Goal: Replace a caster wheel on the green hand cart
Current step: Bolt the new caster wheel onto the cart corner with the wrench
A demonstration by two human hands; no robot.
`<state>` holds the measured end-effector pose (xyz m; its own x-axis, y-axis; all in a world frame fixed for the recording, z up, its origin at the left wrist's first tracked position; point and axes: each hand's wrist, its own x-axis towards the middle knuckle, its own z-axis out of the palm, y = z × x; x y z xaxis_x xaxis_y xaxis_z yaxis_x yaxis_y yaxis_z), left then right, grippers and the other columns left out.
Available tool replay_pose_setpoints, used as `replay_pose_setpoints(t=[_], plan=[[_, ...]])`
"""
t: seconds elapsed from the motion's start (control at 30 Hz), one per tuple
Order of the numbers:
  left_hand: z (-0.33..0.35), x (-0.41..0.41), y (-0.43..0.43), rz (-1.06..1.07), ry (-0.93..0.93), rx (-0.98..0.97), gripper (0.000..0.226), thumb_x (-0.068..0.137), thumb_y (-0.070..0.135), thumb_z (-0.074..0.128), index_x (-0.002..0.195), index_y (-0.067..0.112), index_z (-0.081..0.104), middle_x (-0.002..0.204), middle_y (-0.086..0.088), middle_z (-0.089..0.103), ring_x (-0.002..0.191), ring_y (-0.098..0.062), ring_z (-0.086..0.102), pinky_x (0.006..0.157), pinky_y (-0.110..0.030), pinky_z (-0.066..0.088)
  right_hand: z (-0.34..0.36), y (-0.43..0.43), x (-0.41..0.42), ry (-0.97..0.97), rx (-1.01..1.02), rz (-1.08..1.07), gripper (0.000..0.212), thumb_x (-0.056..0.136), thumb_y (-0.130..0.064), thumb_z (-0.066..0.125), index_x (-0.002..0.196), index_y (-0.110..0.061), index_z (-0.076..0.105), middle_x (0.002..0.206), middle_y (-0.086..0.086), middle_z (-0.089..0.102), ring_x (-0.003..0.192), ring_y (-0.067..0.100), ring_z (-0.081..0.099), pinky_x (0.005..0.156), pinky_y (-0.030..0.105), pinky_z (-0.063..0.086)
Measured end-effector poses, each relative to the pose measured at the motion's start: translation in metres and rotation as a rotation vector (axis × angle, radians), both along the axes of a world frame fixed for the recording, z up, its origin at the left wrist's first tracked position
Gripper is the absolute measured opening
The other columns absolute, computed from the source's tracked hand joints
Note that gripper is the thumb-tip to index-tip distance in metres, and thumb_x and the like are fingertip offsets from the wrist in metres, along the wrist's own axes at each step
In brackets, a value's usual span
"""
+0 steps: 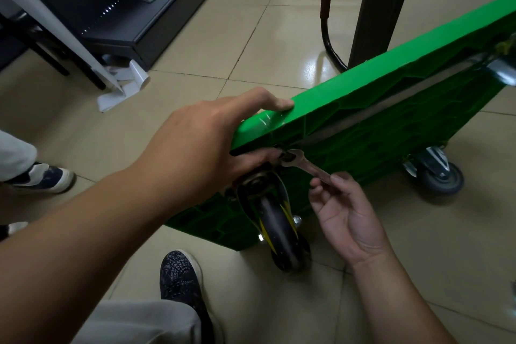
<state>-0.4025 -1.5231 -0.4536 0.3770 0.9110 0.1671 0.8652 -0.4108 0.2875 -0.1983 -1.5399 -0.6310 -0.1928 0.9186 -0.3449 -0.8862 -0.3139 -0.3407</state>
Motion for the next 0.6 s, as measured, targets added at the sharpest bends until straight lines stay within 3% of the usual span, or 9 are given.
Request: replay_pose_setpoints(t=[0.23,0.4,0.6], plan=[[0.001,0.004,0.000,0.032,-0.011,0.012,0.051,0.083,0.058,0.063,0.131,0.041,0.059,0.111,0.006,0.073,0.082,-0.025,0.069,0.068,-0.043,0.057,0.001,0.001,0.011,-0.058,0.050,0.019,0.010,0.086,-0.005,0.064,0.083,-0.015,0.064,0.094,0.013,0.070,0.086,0.021,0.073,0.075,0.026,0.059],[0.005,0.001,0.001,-0.012,-0.031,-0.057,0.064,0.074,0.064,0.067,0.134,0.043,0.056,0.115,0.009,0.072,0.083,-0.019,0.070,0.070,-0.044,0.060,0.006,0.004,0.018,-0.096,0.079,0.002,0.009,0.080,-0.008,0.070,0.081,-0.016,0.067,0.091,0.011,0.071,0.085,0.020,0.073,0.074,0.026,0.059],[0.001,0.001,0.003,-0.021,-0.004,0.000,0.065,0.074,0.065,0.065,0.133,0.041,0.055,0.115,0.008,0.072,0.082,-0.021,0.068,0.068,-0.041,0.058,0.016,0.005,0.038,-0.216,0.078,-0.072,0.019,0.086,-0.005,0.062,0.099,-0.016,0.055,0.084,0.006,0.071,0.075,0.015,0.073,0.067,0.020,0.058]])
